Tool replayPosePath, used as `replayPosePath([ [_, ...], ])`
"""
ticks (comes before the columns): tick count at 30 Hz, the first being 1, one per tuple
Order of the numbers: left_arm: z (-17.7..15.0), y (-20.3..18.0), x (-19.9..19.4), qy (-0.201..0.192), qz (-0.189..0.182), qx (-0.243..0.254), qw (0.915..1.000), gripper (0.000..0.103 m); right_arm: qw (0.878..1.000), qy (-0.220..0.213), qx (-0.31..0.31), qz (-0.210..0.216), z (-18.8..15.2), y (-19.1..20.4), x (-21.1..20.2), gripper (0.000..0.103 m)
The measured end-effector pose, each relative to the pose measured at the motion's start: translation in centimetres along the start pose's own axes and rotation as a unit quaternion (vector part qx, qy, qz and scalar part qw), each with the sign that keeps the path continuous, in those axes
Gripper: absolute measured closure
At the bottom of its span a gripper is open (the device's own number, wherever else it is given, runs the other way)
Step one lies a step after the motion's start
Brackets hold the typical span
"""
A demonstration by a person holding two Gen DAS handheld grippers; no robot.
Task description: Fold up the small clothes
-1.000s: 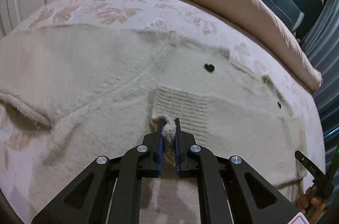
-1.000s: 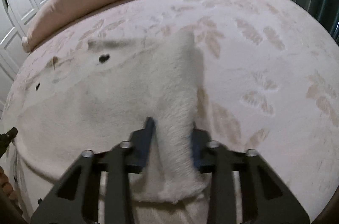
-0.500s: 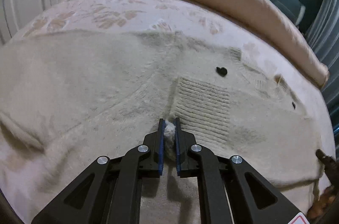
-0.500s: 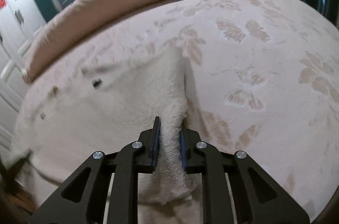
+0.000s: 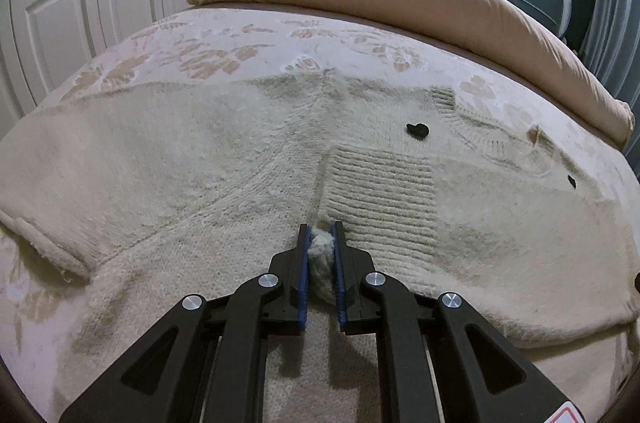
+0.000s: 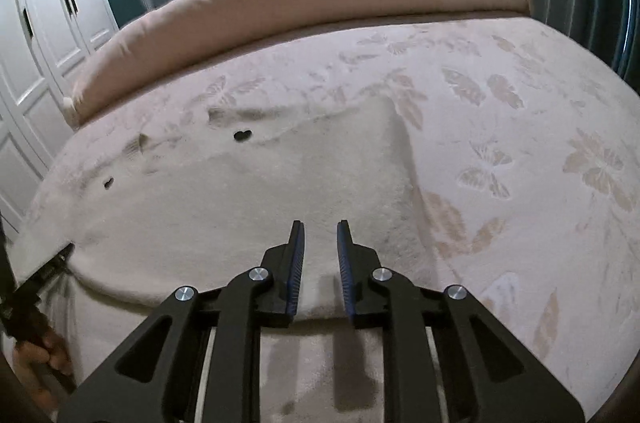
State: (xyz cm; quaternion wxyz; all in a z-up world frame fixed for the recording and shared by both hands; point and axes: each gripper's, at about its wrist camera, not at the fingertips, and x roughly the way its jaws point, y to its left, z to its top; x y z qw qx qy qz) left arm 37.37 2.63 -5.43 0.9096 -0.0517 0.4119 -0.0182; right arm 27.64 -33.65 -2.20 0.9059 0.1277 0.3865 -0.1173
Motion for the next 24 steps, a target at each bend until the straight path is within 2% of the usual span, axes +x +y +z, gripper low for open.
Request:
replayPosePath([
  [2, -0.1, -0.1, 0.0, -0.002, 0.003, 0.003, 1.0000, 0.093, 0.999, 0.027, -0.010, -0.019, -1.6, -0.4, 2.4, 0.088],
  [10, -0.1, -0.1, -0.1, -0.003, 0.003, -0.001, 1.0000, 0.091, 0.998, -0.004, -0.034, -0.050, -2.0, 1.0, 2.2, 0.086],
  [13, 0.1, 0.4, -0.4, -0.003, -0.001, -0.013, 0.9999, 0.083, 0.998, -0.007, -0.033, -0.049, -2.1, 1.1, 2.2, 0.086],
  [15, 0.3, 1.2, -1.0, -0.001, -0.003, -0.031, 0.9995, 0.068, 0.998, -0.008, -0.035, -0.051, -2.2, 0.9, 2.0, 0.086],
  [17, 0.4, 2.3, -2.0, -0.005, 0.014, -0.037, 0.9992, 0.057, 0.998, -0.008, -0.040, -0.057, -2.4, 0.9, 2.0, 0.086],
  [19, 0.4, 3.6, -3.0, -0.010, 0.036, -0.032, 0.9988, 0.053, 0.997, -0.009, -0.044, -0.063, -2.5, 1.0, 1.9, 0.086],
  [22, 1.1, 7.7, -5.0, -0.023, 0.065, -0.034, 0.9971, 0.043, 0.997, -0.009, -0.045, -0.065, -2.6, 1.1, 1.9, 0.086],
  [24, 1.7, 11.1, -6.0, -0.029, 0.078, -0.054, 0.9951, 0.026, 0.997, -0.009, -0.045, -0.065, -2.6, 1.1, 1.9, 0.086],
])
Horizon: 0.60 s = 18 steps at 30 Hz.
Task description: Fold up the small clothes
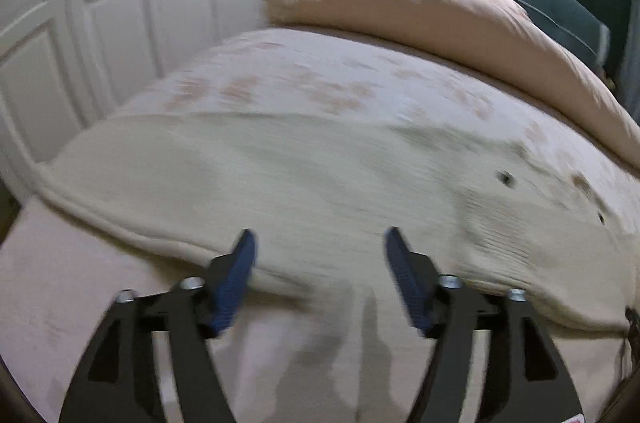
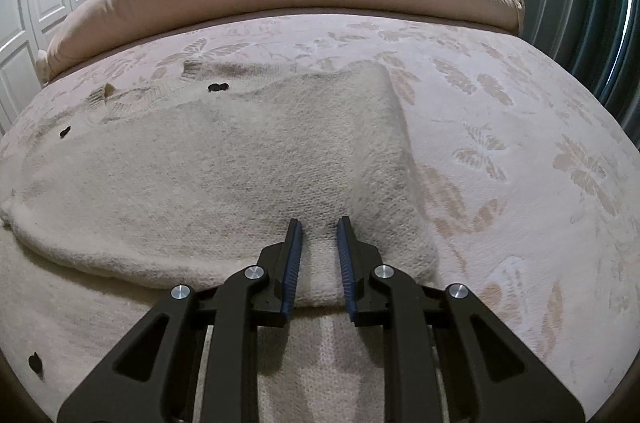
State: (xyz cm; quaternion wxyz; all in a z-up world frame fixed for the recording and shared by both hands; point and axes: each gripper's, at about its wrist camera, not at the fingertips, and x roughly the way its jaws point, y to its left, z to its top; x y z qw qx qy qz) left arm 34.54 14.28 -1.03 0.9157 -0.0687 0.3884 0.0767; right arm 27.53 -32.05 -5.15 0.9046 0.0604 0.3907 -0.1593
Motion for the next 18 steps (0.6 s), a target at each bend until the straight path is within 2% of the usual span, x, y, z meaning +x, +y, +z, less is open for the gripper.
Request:
replayPosePath([
  [3, 2.0, 7.6, 0.3, 0.005, 0.024, -0.062, 0.9978, 0.020, 1.000, 0.000, -0.002, -0.003, 0.0, 0.1, 0.0, 0.086],
  [4, 2.9, 11.4, 0.9, 0.011, 0.037, -0.097, 0.9945, 0.020, 1.000, 0.000, -0.002, -0.003, 0.0, 0.2, 0.1, 0.085],
  [6, 3.9, 16.2, 1.8, 0.017, 0.061, -0.144, 0.9875, 0.020, 1.000, 0.000, -0.002, -0.003, 0.0, 0.2, 0.1, 0.085],
  [7, 4.6, 19.8, 2.6, 0.023, 0.079, -0.179, 0.9804, 0.020, 1.000, 0.000, -0.003, -0.004, 0.0, 0.2, 0.1, 0.085],
  [9, 5.3, 24.1, 3.5, 0.027, 0.098, -0.224, 0.9692, 0.021, 1.000, 0.000, -0.003, -0.005, 0.0, 0.2, 0.1, 0.085],
  [11, 5.7, 27.9, 4.6, 0.034, 0.100, -0.276, 0.9554, 0.022, 1.000, 0.000, -0.005, -0.007, 0.0, 0.3, 0.2, 0.085],
  [13, 5.9, 30.1, 5.8, 0.045, 0.083, -0.309, 0.9465, 0.034, 1.000, 0.000, -0.007, -0.010, 0.0, 0.3, 0.2, 0.085],
  [14, 6.0, 30.5, 6.1, 0.047, 0.083, -0.317, 0.9436, 0.050, 1.000, 0.000, -0.008, -0.011, 0.0, 0.3, 0.2, 0.085],
  [15, 6.0, 30.5, 6.1, 0.044, 0.083, -0.321, 0.9423, 0.072, 1.000, -0.001, -0.008, -0.011, -0.1, 0.4, 0.2, 0.085],
  [16, 6.5, 30.3, 6.0, 0.038, 0.065, -0.323, 0.9435, 0.086, 1.000, -0.001, -0.007, -0.011, -0.1, 0.3, 0.2, 0.085],
  [17, 7.1, 29.7, 5.7, 0.033, 0.048, -0.318, 0.9463, 0.094, 1.000, -0.001, -0.007, -0.011, -0.1, 0.4, 0.2, 0.085],
  [18, 7.5, 29.0, 4.9, 0.024, 0.046, -0.310, 0.9495, 0.094, 1.000, -0.001, -0.007, -0.010, -0.1, 0.4, 0.2, 0.085],
])
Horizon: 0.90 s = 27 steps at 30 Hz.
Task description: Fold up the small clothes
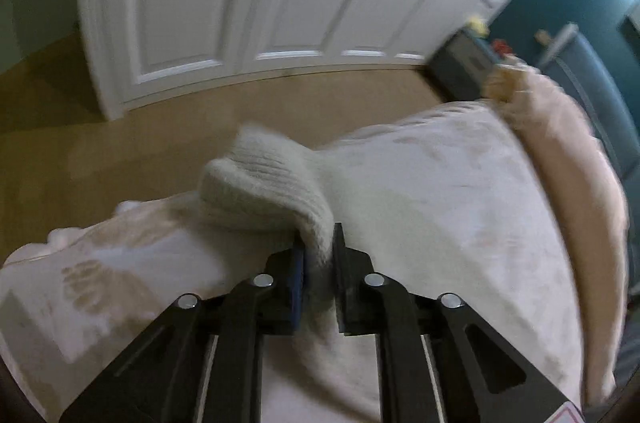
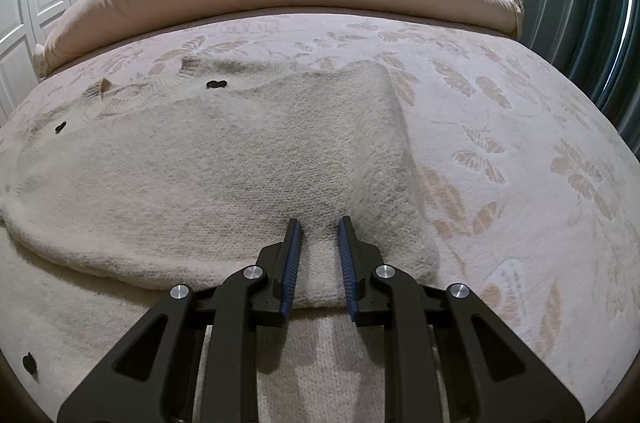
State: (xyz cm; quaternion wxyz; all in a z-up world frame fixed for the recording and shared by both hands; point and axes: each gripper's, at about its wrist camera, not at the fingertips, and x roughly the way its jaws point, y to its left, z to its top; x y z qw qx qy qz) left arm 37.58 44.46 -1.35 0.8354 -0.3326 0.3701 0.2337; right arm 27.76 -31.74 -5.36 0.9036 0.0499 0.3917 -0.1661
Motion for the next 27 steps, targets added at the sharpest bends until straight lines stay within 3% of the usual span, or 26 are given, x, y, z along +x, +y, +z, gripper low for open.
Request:
replayPosePath([
  [4, -1.4, -8.4, -5.6, -0.063, -0.048, 0.107, 0.9911, 0.094, 1.000, -0.002, 0.006, 0.007, 0.0, -0.2, 0.0, 0.085],
  [7, -4.9, -16.7, -10.6, -0.087, -0.121, 0.188, 0.9708, 0.095, 1.000, -0.003, 0.011, 0.013, -0.1, -0.4, 0.0, 0.085],
  [9, -8.4, -22.2, -13.7, -0.088, -0.180, 0.232, 0.9518, 0.095, 1.000, -0.003, 0.014, 0.017, 0.0, -0.6, -0.1, 0.085],
  [11, -12.4, -27.0, -16.0, -0.075, -0.233, 0.268, 0.9317, 0.095, 1.000, -0.004, 0.017, 0.021, -0.1, -0.8, -0.1, 0.084],
  [14, -19.4, -32.7, -17.0, -0.026, -0.282, 0.312, 0.9068, 0.094, 0.999, -0.004, 0.023, 0.028, -0.1, -1.0, -0.1, 0.084],
  [17, -26.9, -35.9, -15.7, 0.033, -0.295, 0.340, 0.8923, 0.094, 0.999, -0.005, 0.031, 0.039, -0.1, -1.3, -0.1, 0.084],
  [19, -30.5, -36.4, -14.0, 0.064, -0.284, 0.355, 0.8884, 0.092, 0.998, -0.006, 0.037, 0.046, -0.1, -1.5, -0.1, 0.084],
  [22, -35.6, -35.5, -9.8, 0.125, -0.249, 0.358, 0.8911, 0.091, 0.997, -0.007, 0.047, 0.057, -0.1, -1.8, 0.0, 0.084],
  [25, -36.6, -33.1, -6.6, 0.151, -0.217, 0.325, 0.9080, 0.085, 0.997, -0.007, 0.052, 0.064, -0.2, -2.0, -0.1, 0.084],
  [27, -35.7, -30.7, -5.9, 0.162, -0.228, 0.282, 0.9177, 0.076, 0.996, -0.008, 0.055, 0.068, -0.2, -2.1, 0.0, 0.084],
])
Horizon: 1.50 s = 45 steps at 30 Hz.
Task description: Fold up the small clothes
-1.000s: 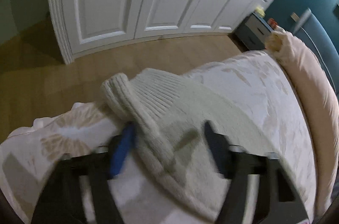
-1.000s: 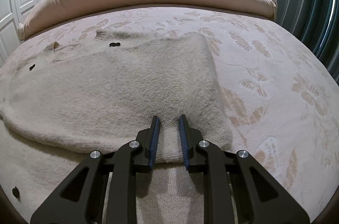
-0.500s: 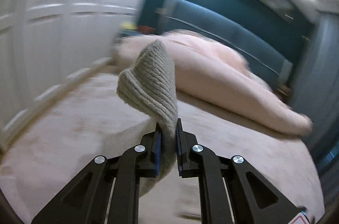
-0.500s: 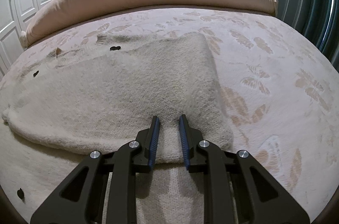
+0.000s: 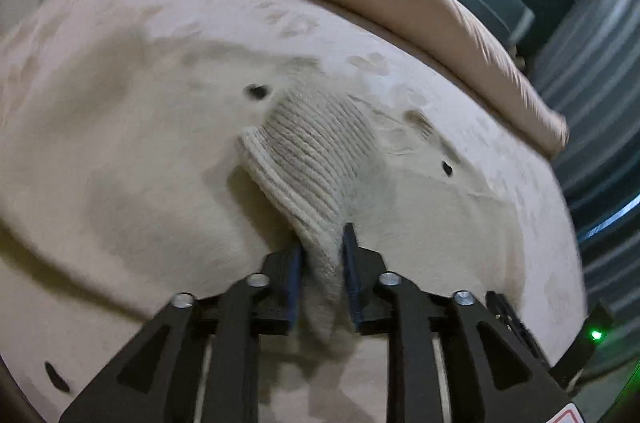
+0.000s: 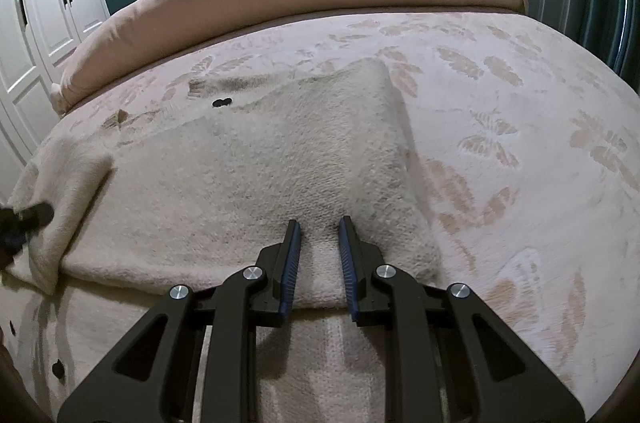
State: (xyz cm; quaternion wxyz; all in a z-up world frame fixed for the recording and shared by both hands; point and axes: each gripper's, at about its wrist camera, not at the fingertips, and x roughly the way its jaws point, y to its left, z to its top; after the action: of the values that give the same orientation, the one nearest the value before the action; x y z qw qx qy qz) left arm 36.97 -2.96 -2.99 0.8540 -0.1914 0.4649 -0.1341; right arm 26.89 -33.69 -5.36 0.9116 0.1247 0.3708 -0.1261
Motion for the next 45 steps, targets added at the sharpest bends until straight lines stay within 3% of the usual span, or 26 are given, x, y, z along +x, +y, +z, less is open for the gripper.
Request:
replayPosePath([
  [2, -0.3, 2.1, -2.0, -0.019, -0.020, -0.026, 0.9993, 0.067, 1.000, 0.001, 0.004, 0.005, 0.1, -0.1, 0.0, 0.084],
  [6, 0.8, 7.0, -6.6, -0.075, -0.012, -0.068, 0.9948, 0.046, 1.000, 0.005, 0.002, 0.006, 0.2, 0.0, -0.2, 0.081],
  [9, 1.5, 10.9, -9.1, -0.085, 0.003, -0.103, 0.9911, 0.042, 0.999, 0.010, -0.021, -0.026, 0.7, 1.2, -1.0, 0.077],
  [10, 1.6, 12.3, -9.5, -0.086, 0.010, -0.111, 0.9900, 0.042, 0.998, 0.006, -0.036, -0.042, 0.9, 2.1, -1.8, 0.063],
  [11, 1.6, 13.6, -10.1, -0.088, 0.020, -0.122, 0.9884, 0.042, 0.998, -0.007, -0.049, -0.031, 1.0, 3.6, -3.3, 0.049],
  [14, 1.8, 16.4, -10.7, -0.083, 0.024, -0.154, 0.9842, 0.042, 0.994, -0.028, -0.085, 0.056, 0.7, 8.9, -6.7, 0.029],
  [18, 1.7, 17.3, -10.3, -0.075, 0.003, -0.194, 0.9781, 0.042, 0.987, -0.007, -0.140, 0.078, 0.6, 16.1, -6.1, 0.029],
  [21, 1.5, 17.0, -9.7, -0.064, 0.000, -0.210, 0.9755, 0.042, 0.986, 0.003, -0.152, 0.062, 0.8, 19.9, -4.3, 0.029],
  [25, 1.5, 17.8, -8.1, -0.058, 0.018, -0.225, 0.9725, 0.046, 0.985, 0.056, -0.163, 0.027, 1.0, 23.2, 0.2, 0.030],
  [26, 1.7, 18.1, -8.0, -0.060, 0.023, -0.227, 0.9718, 0.056, 0.984, 0.056, -0.167, 0.019, 1.2, 23.3, 0.8, 0.047],
  [27, 1.8, 18.4, -8.0, -0.062, 0.028, -0.227, 0.9716, 0.064, 0.985, 0.054, -0.164, 0.019, 1.4, 23.1, 0.9, 0.061],
  [28, 2.0, 18.5, -8.2, -0.065, 0.030, -0.225, 0.9717, 0.065, 0.988, 0.053, -0.139, 0.030, 2.3, 22.0, 0.8, 0.083],
  [29, 2.1, 18.7, -8.3, -0.068, 0.028, -0.222, 0.9722, 0.065, 0.992, 0.050, -0.111, 0.042, 3.0, 21.0, 0.4, 0.089],
  [31, 2.1, 19.0, -8.5, -0.070, 0.029, -0.216, 0.9735, 0.066, 0.997, 0.035, -0.026, 0.065, 4.5, 16.8, -0.5, 0.089],
  [34, 1.6, 19.1, -9.2, -0.076, 0.029, -0.210, 0.9743, 0.068, 0.993, 0.046, 0.076, 0.078, 4.3, 10.0, 0.2, 0.078],
  [37, 0.6, 18.5, -9.7, -0.063, -0.015, -0.226, 0.9719, 0.067, 0.989, 0.080, 0.104, 0.065, 2.7, 5.8, 1.7, 0.072],
  [38, 0.3, 18.1, -9.7, -0.059, -0.027, -0.227, 0.9718, 0.065, 0.985, 0.085, 0.120, 0.091, 2.1, 4.4, 1.7, 0.070],
  [39, 0.2, 17.6, -9.6, -0.054, -0.035, -0.224, 0.9725, 0.064, 0.982, 0.083, 0.128, 0.111, 1.8, 3.6, 1.4, 0.067],
  [41, 0.1, 16.4, -8.9, -0.042, -0.049, -0.220, 0.9734, 0.062, 0.983, 0.074, 0.124, 0.113, 1.7, 3.1, 0.5, 0.046],
  [43, 0.2, 15.4, -7.6, -0.026, -0.057, -0.224, 0.9726, 0.059, 0.985, 0.060, 0.121, 0.106, 2.0, 3.1, -0.1, 0.031],
  [45, 0.3, 15.2, -6.1, -0.016, -0.056, -0.231, 0.9711, 0.059, 0.985, 0.062, 0.126, 0.104, 2.6, 3.1, 0.2, 0.031],
])
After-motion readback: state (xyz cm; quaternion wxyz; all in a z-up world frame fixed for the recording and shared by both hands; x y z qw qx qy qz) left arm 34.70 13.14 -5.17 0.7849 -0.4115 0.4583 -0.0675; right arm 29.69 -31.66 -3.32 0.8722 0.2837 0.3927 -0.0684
